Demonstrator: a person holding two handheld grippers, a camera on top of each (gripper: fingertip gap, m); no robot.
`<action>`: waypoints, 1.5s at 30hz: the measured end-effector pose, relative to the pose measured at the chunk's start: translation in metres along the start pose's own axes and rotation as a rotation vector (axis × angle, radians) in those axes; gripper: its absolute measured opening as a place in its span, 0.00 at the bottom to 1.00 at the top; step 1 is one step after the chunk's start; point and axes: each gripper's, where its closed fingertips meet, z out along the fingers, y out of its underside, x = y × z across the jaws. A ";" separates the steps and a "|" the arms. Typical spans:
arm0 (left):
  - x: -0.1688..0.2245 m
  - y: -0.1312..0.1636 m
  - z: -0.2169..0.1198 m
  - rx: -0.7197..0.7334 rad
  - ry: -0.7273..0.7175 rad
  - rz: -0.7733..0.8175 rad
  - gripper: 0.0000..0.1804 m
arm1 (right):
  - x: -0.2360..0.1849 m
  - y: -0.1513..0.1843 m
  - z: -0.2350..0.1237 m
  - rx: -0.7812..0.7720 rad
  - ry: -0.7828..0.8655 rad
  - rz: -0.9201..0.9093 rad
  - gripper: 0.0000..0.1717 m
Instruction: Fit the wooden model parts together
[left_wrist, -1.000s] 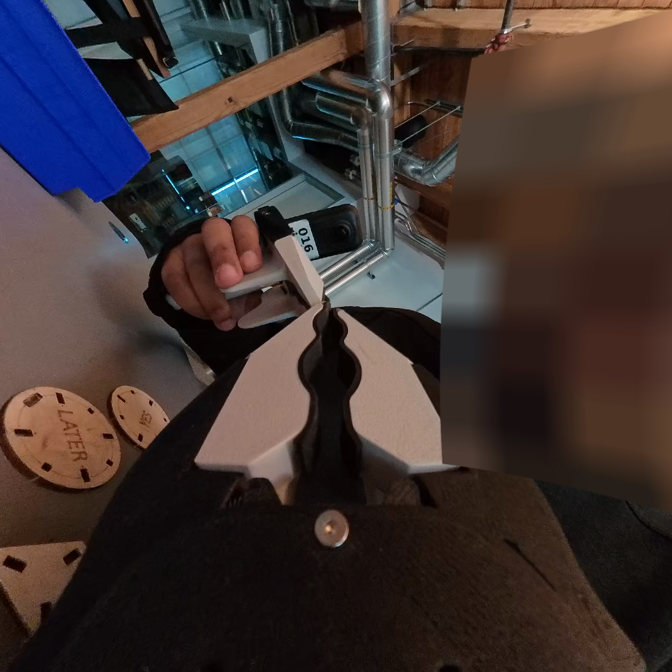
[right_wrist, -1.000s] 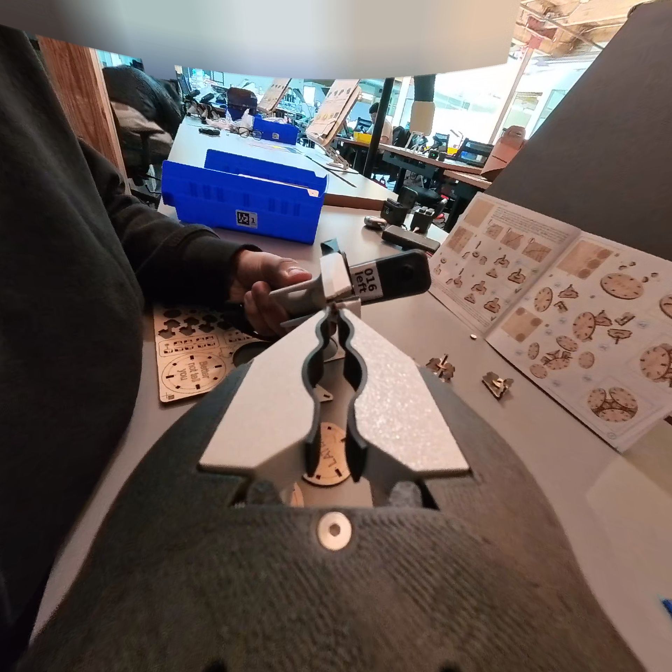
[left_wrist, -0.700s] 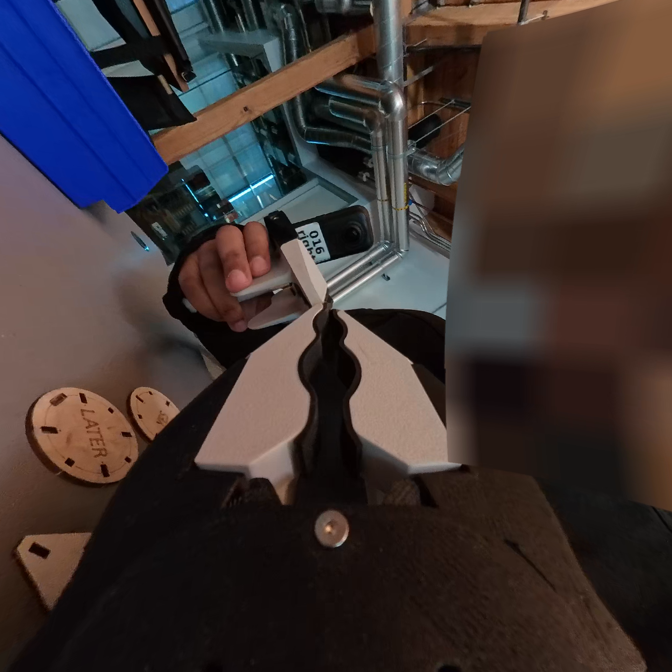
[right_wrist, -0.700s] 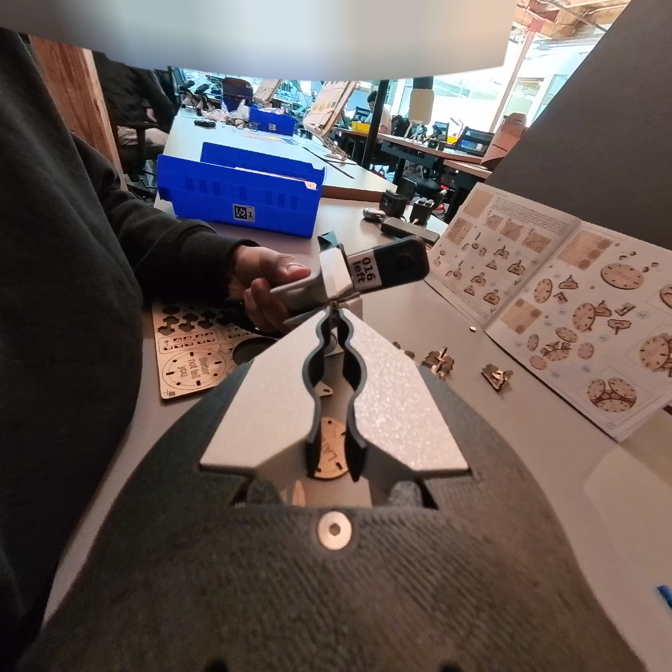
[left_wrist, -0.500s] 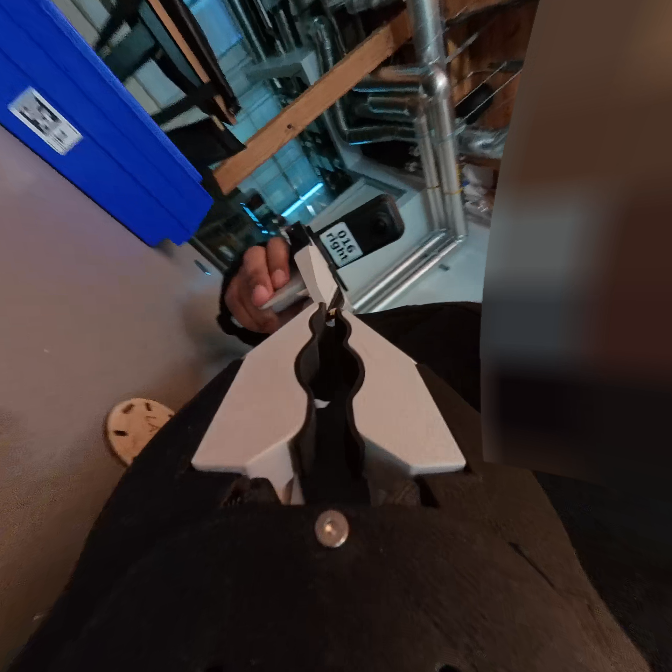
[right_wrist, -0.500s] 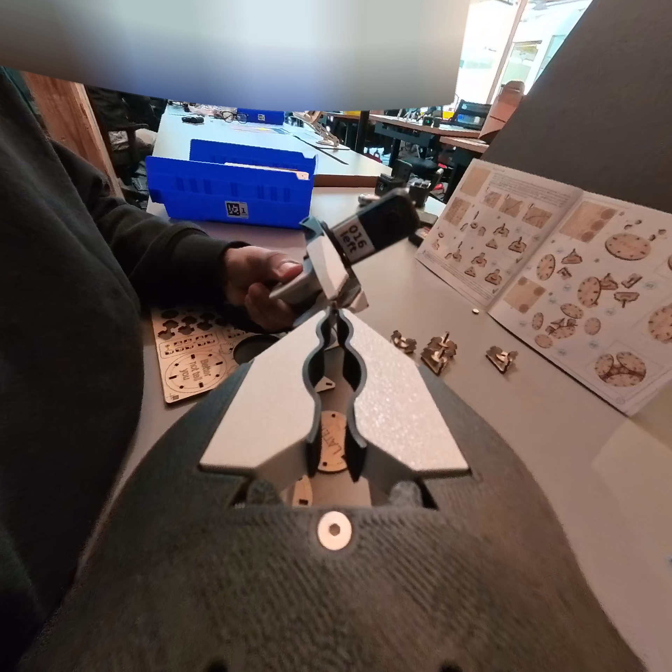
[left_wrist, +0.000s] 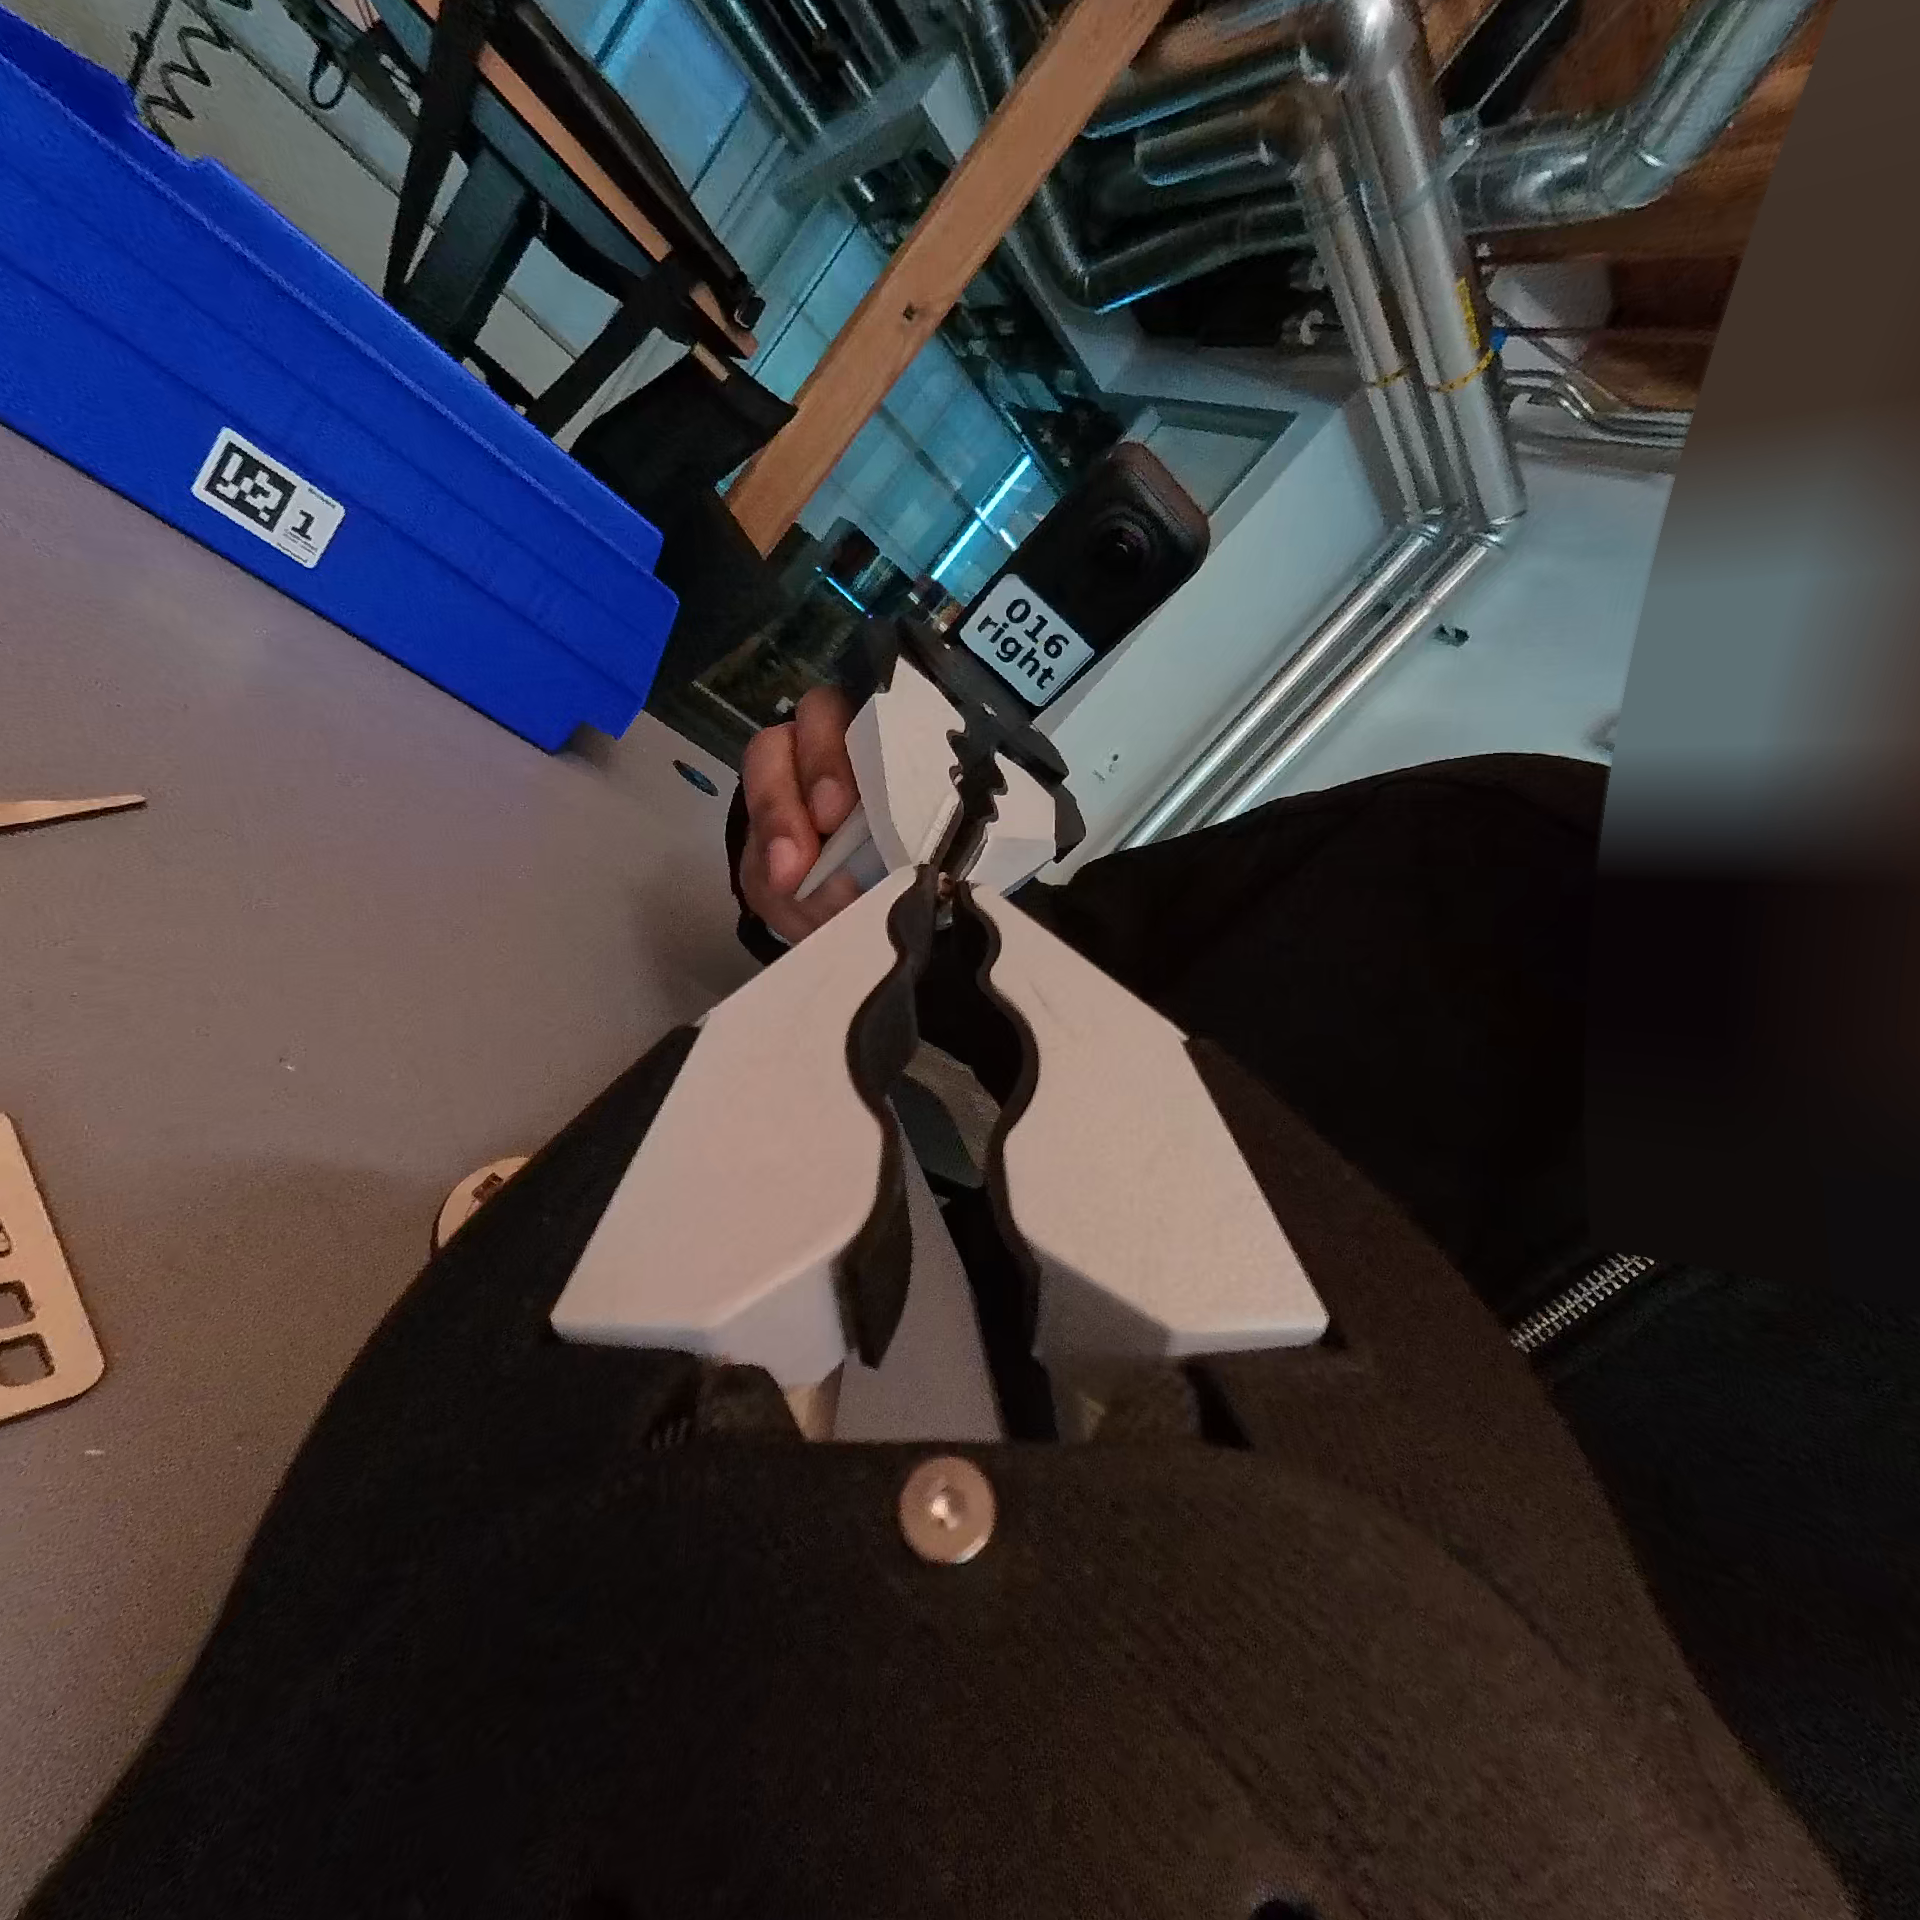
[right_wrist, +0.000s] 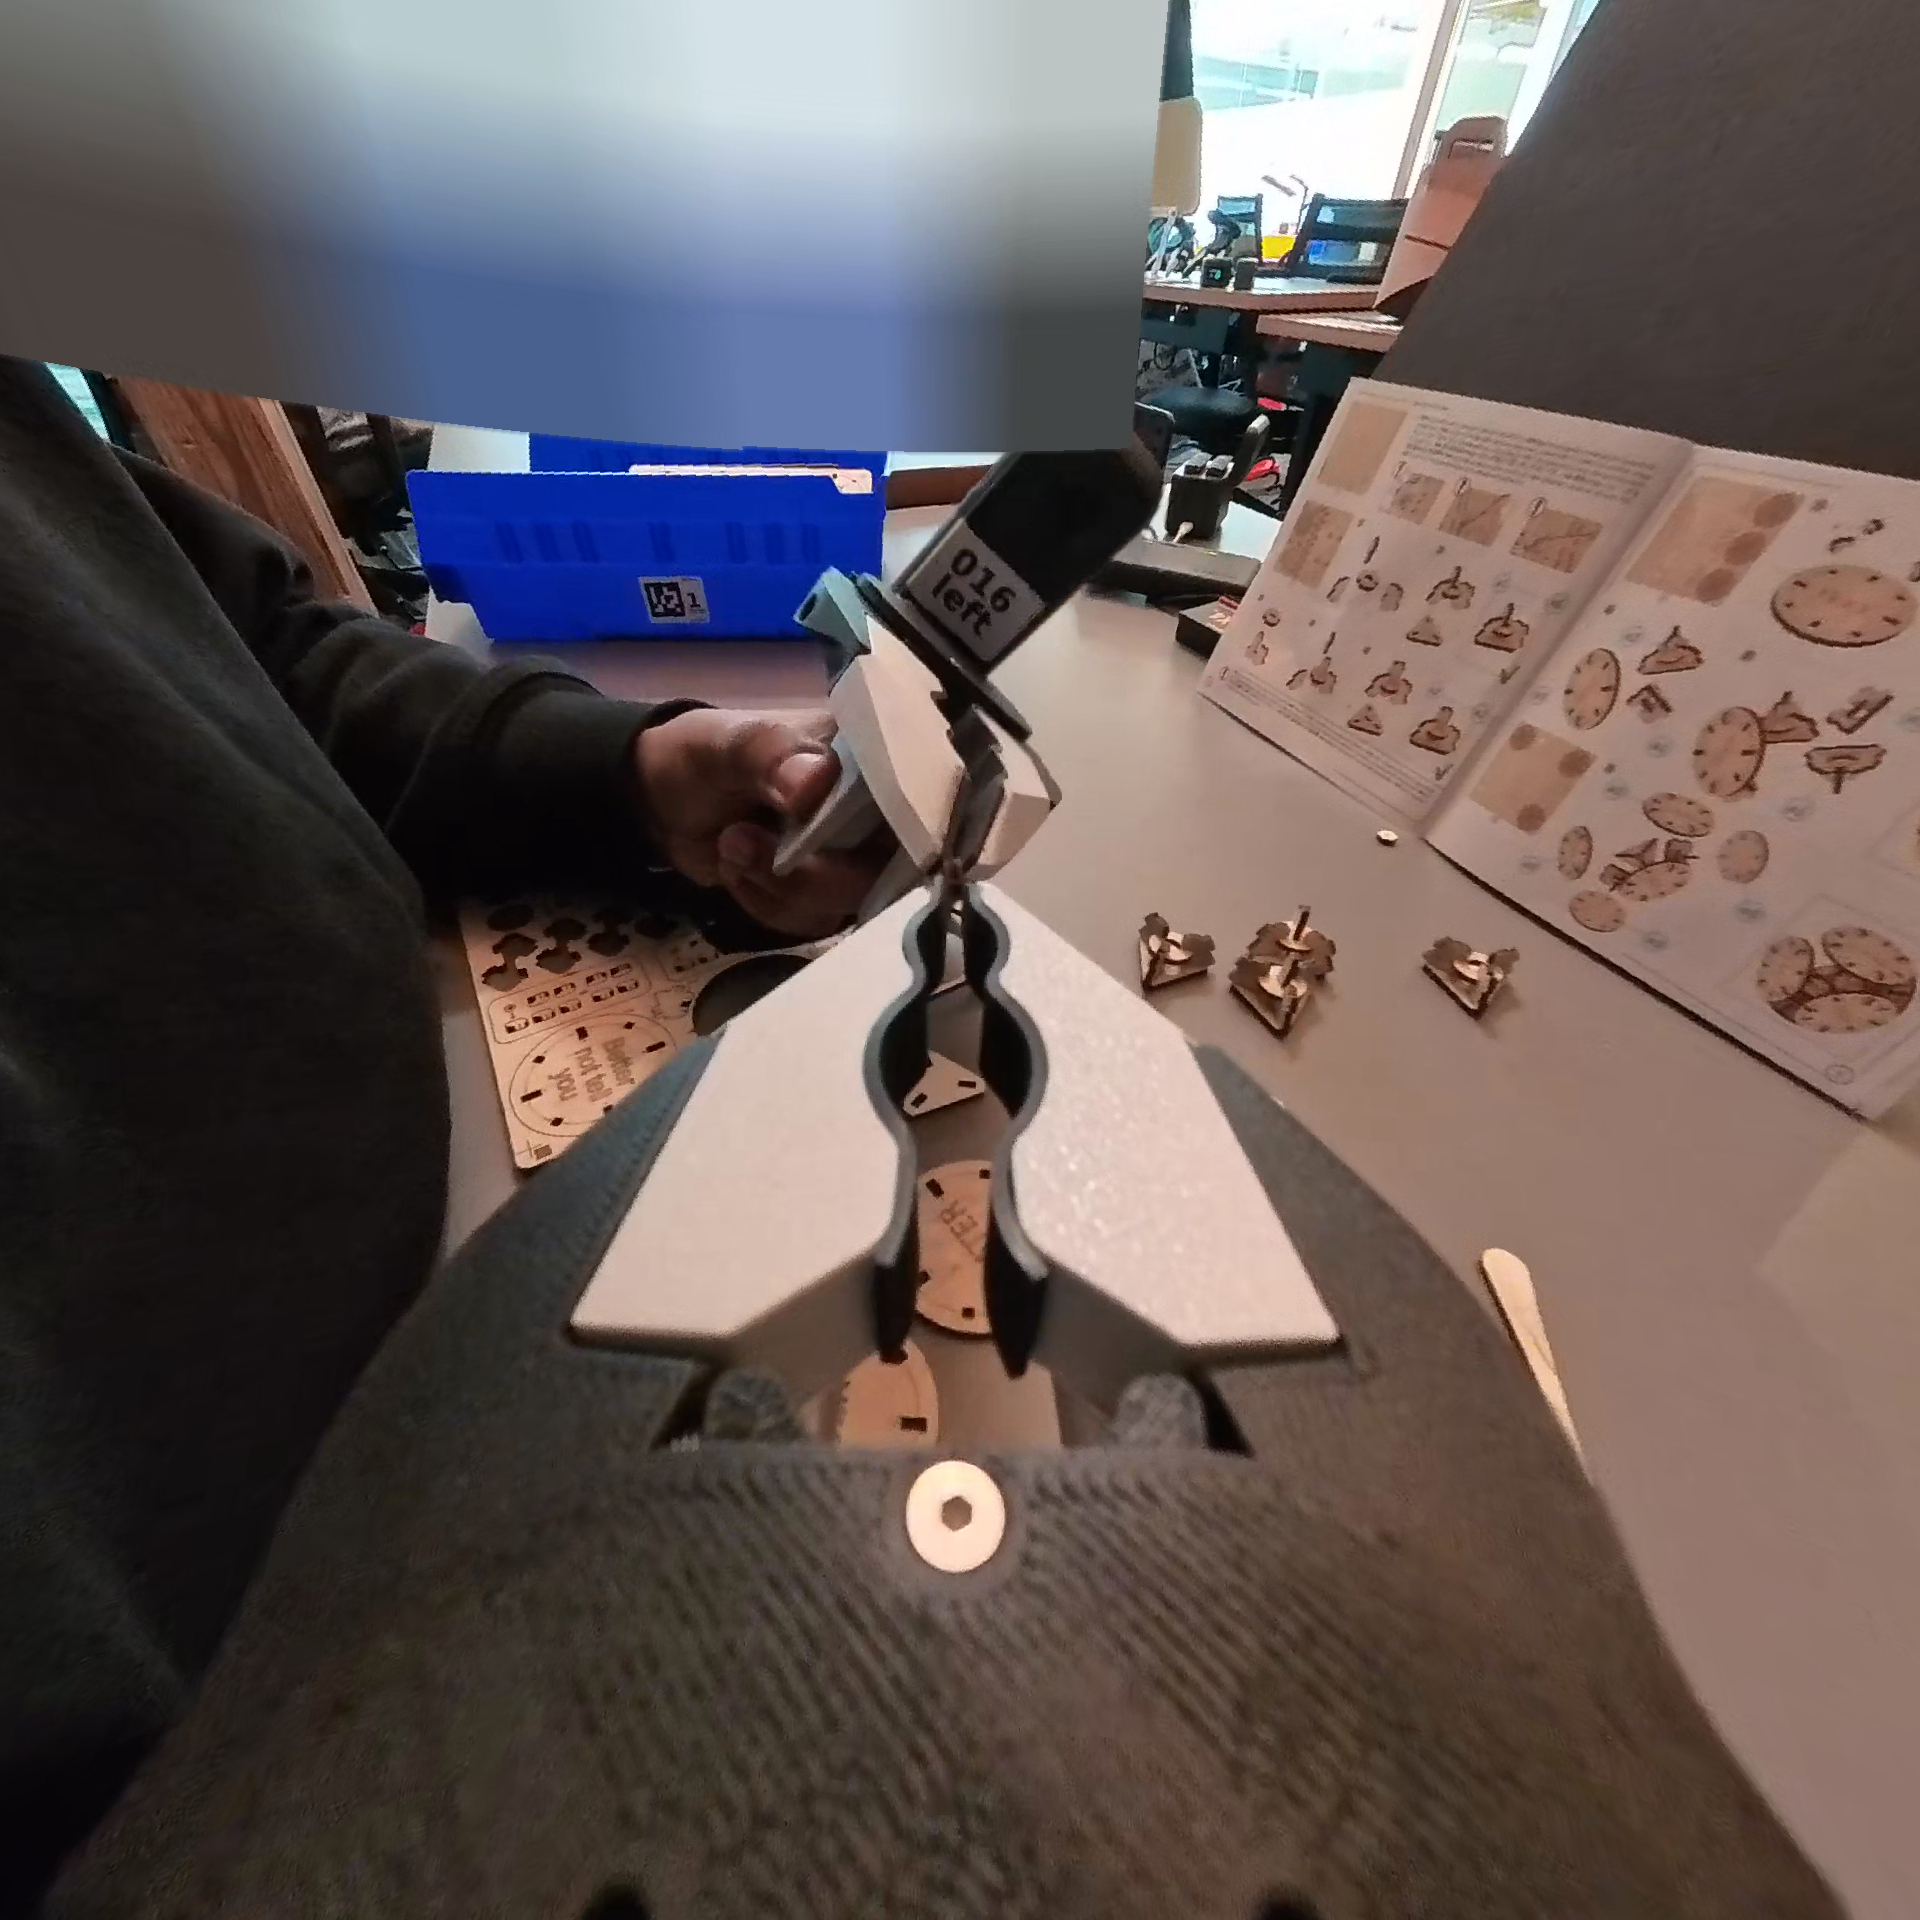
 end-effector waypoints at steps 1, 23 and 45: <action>0.000 0.000 0.000 -0.002 -0.002 0.004 0.00 | 0.000 0.000 0.000 -0.002 0.000 0.002 0.00; 0.004 -0.002 0.000 0.033 0.065 -0.057 0.00 | -0.002 -0.003 -0.001 -0.015 0.004 -0.007 0.00; 0.007 0.002 0.001 -0.021 -0.029 0.184 0.01 | -0.008 -0.004 0.002 0.035 -0.102 0.257 0.00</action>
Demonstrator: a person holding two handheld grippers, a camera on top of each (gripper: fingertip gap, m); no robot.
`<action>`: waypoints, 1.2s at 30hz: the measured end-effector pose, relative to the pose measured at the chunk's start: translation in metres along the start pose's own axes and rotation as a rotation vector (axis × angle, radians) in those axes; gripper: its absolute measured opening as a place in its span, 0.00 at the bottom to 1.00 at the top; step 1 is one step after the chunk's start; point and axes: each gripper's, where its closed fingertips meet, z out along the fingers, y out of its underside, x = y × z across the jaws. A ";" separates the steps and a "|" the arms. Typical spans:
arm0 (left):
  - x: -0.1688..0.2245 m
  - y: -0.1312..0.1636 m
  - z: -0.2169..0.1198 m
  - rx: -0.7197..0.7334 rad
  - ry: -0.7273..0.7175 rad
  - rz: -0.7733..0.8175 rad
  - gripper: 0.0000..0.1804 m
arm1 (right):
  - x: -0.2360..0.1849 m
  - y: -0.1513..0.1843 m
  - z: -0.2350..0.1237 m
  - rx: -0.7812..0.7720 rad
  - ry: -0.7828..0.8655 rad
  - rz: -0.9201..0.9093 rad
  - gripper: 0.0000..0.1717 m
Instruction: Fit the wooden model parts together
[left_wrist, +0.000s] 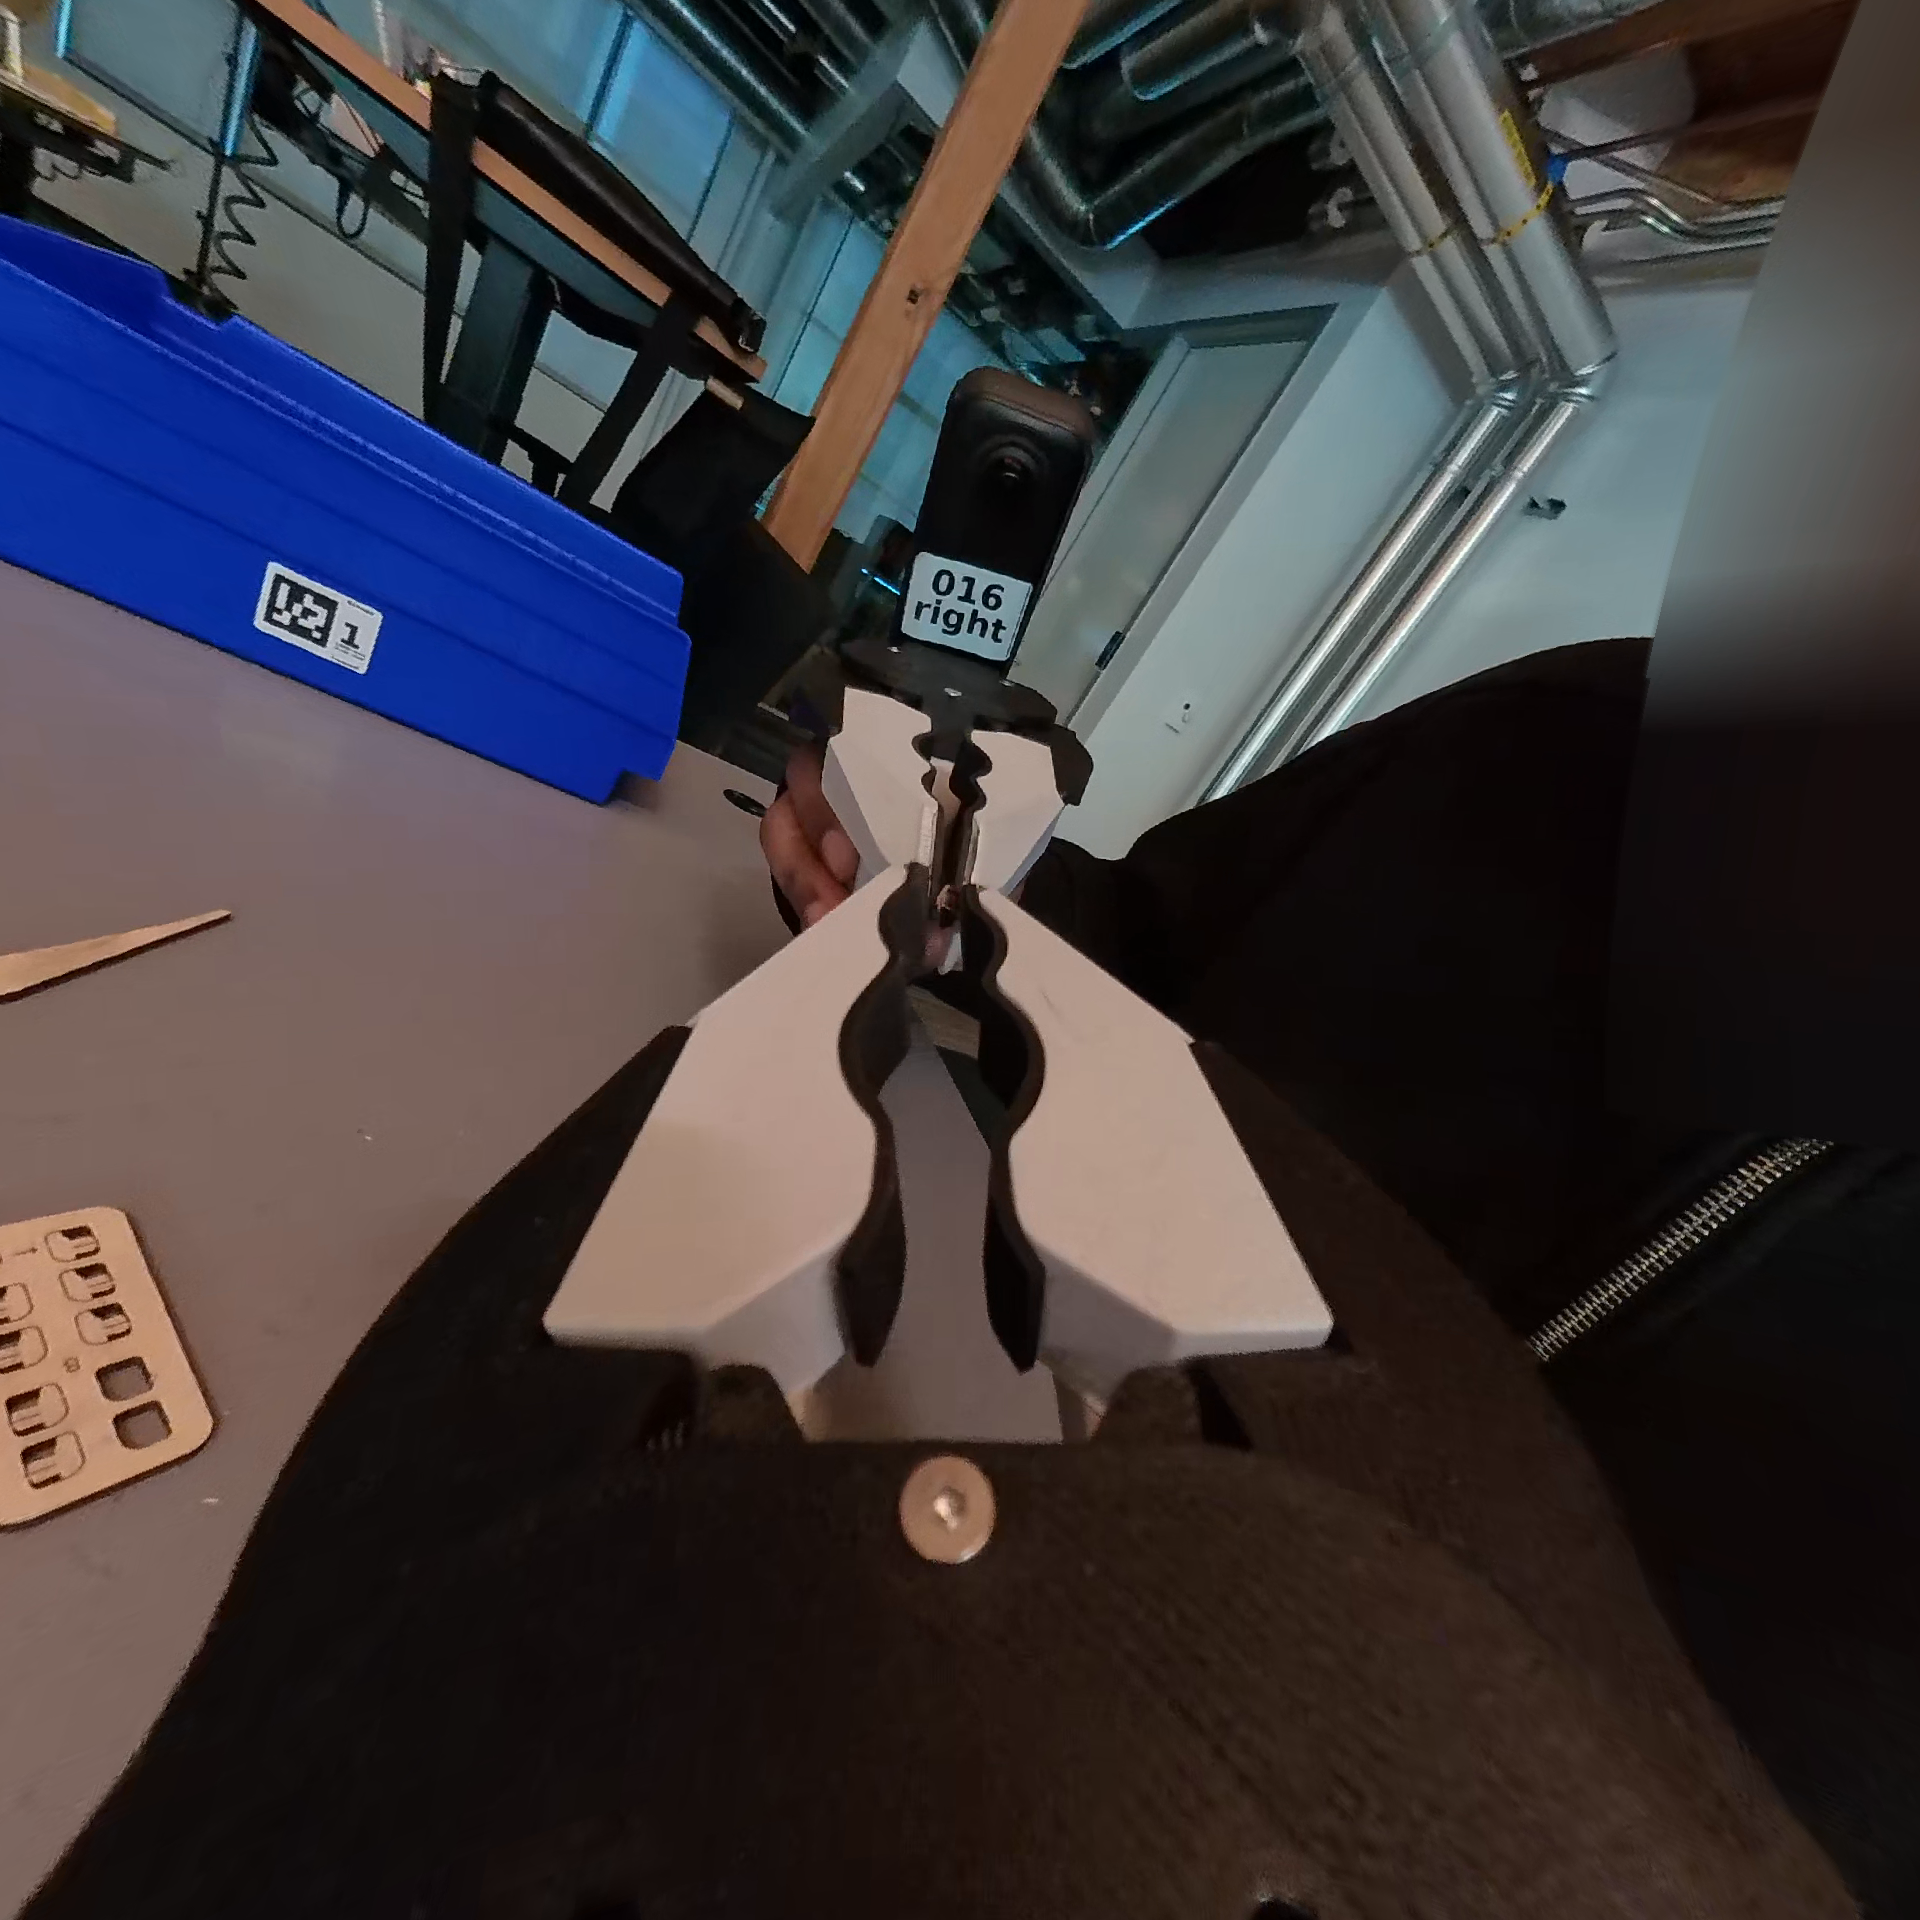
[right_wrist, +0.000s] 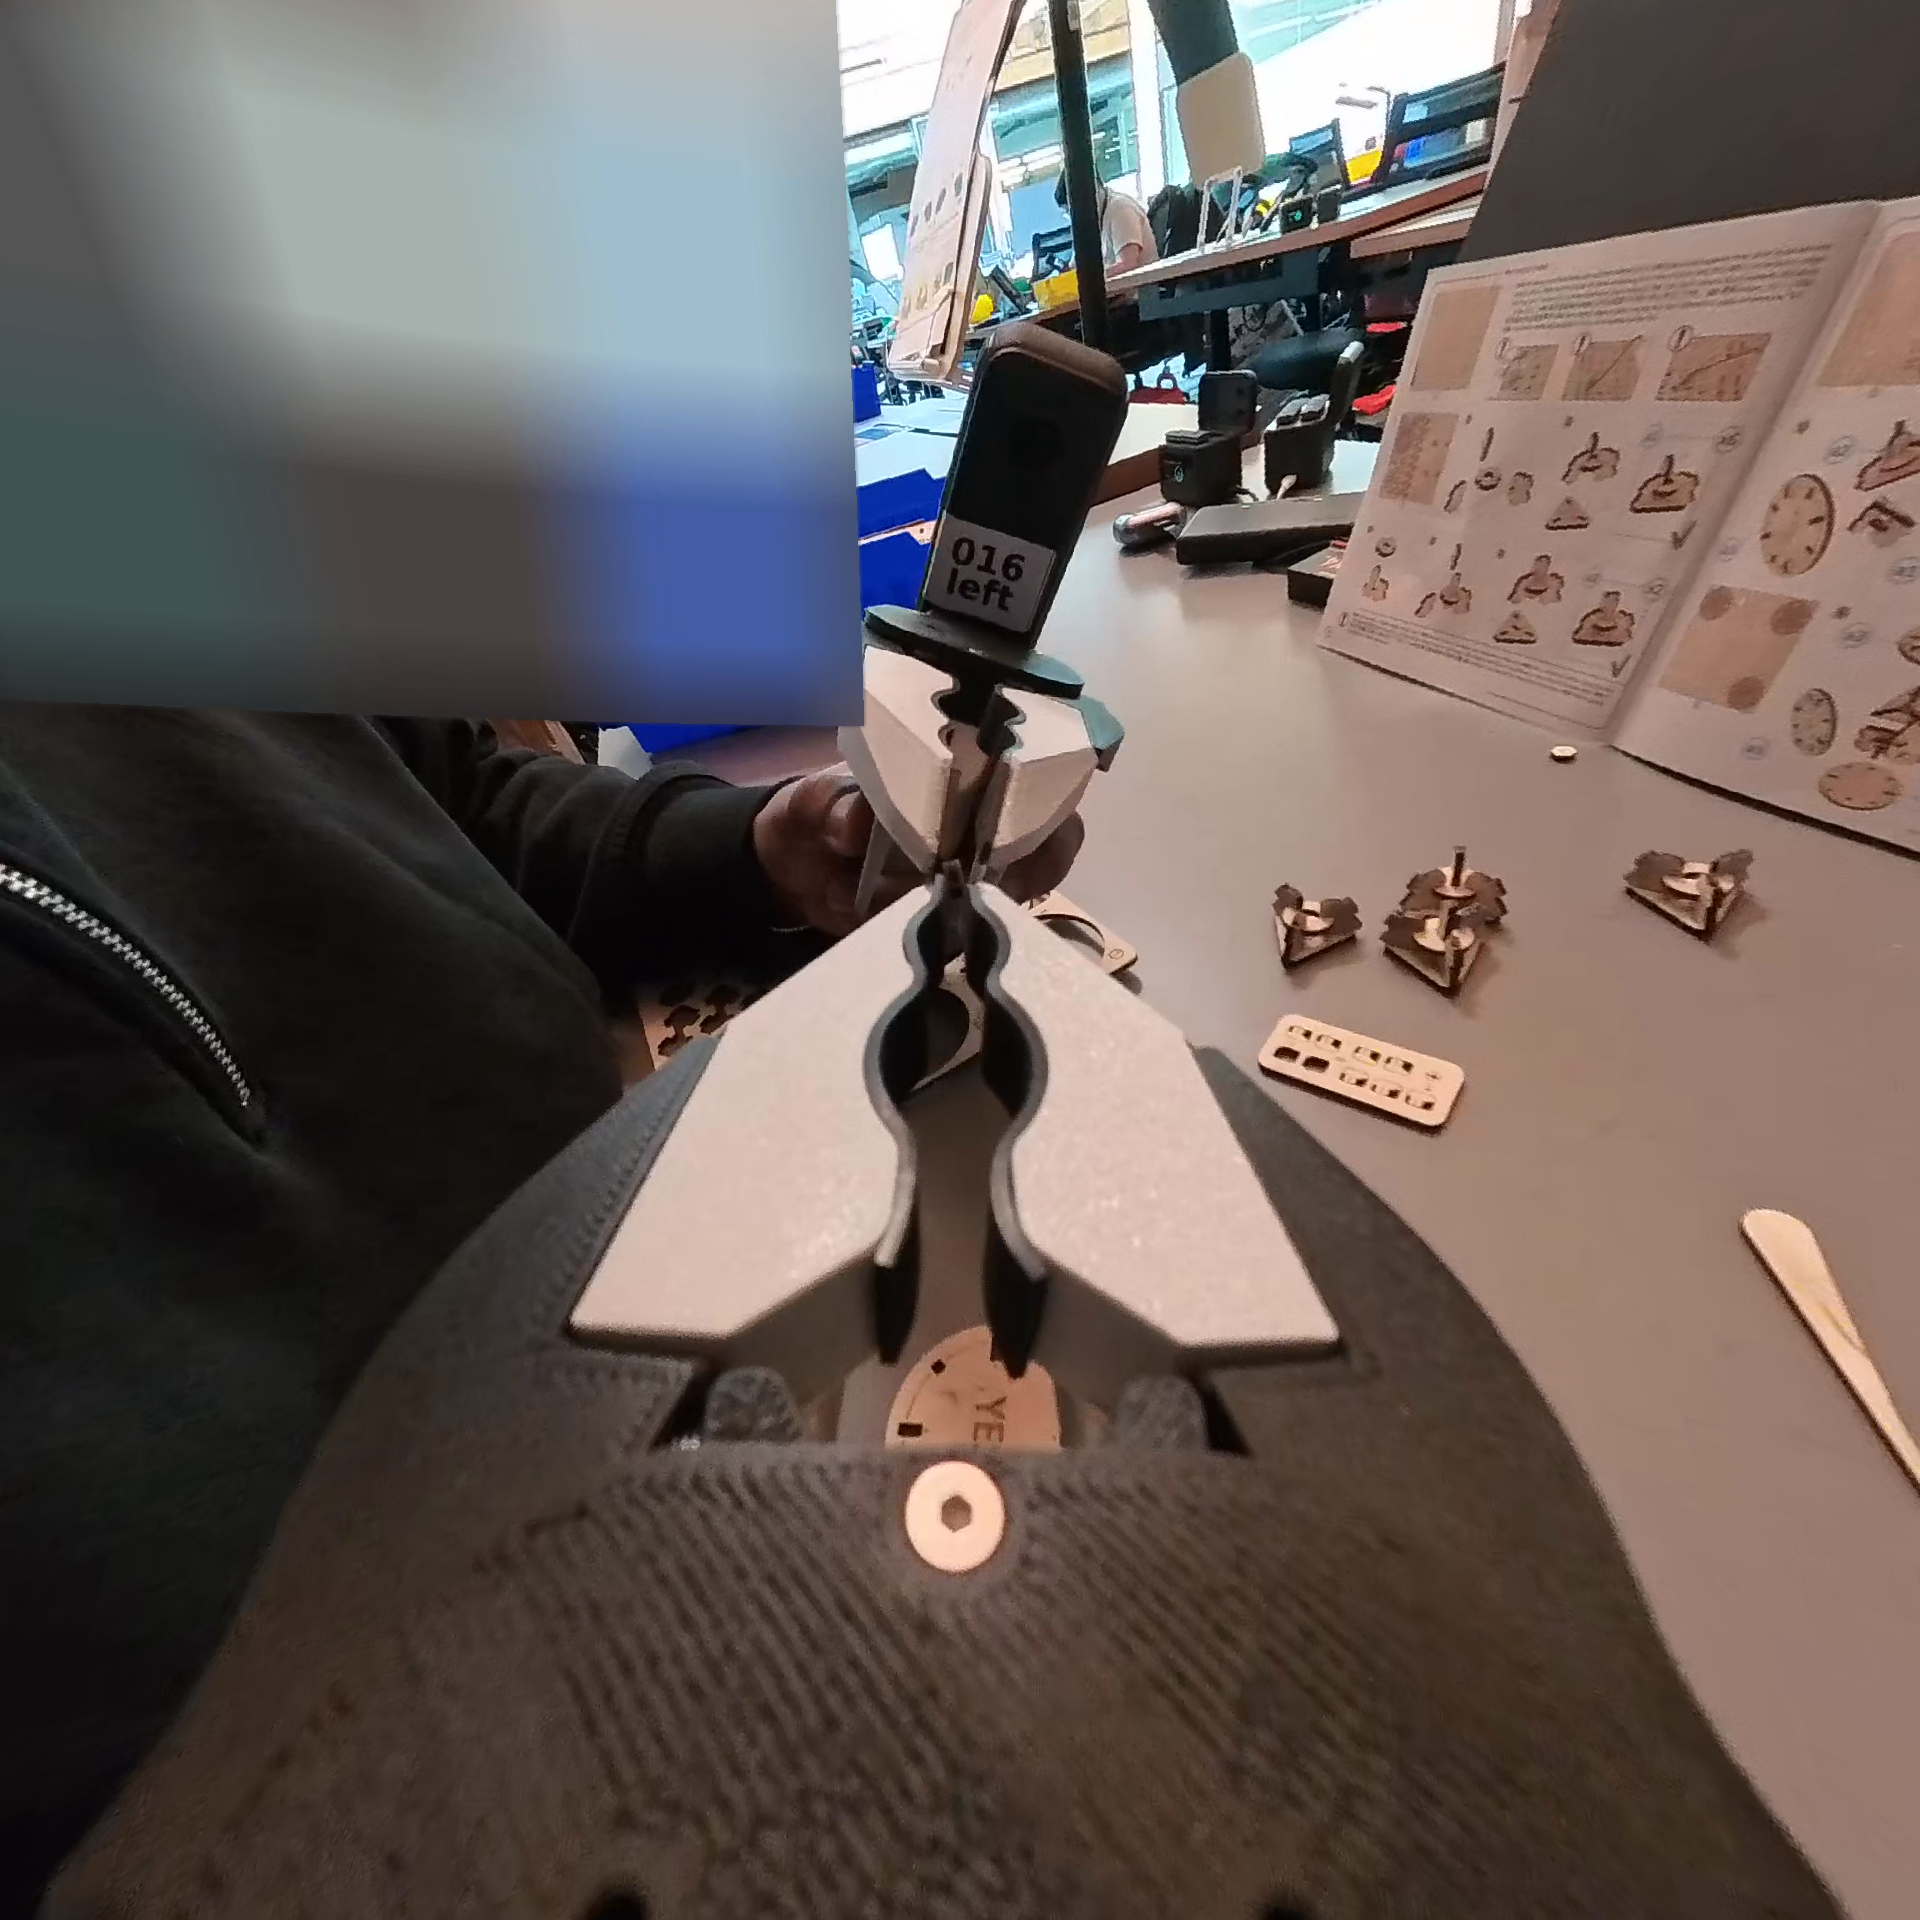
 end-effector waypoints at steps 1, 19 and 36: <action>0.001 0.000 0.000 0.000 0.003 0.001 0.01 | 0.000 0.000 0.000 0.001 -0.001 0.001 0.00; -0.001 -0.001 -0.002 0.012 0.029 -0.092 0.00 | 0.005 -0.001 0.000 -0.010 0.059 -0.145 0.08; -0.002 0.002 -0.001 0.040 0.152 -0.312 0.00 | 0.000 0.007 0.001 -0.212 0.200 -0.860 0.06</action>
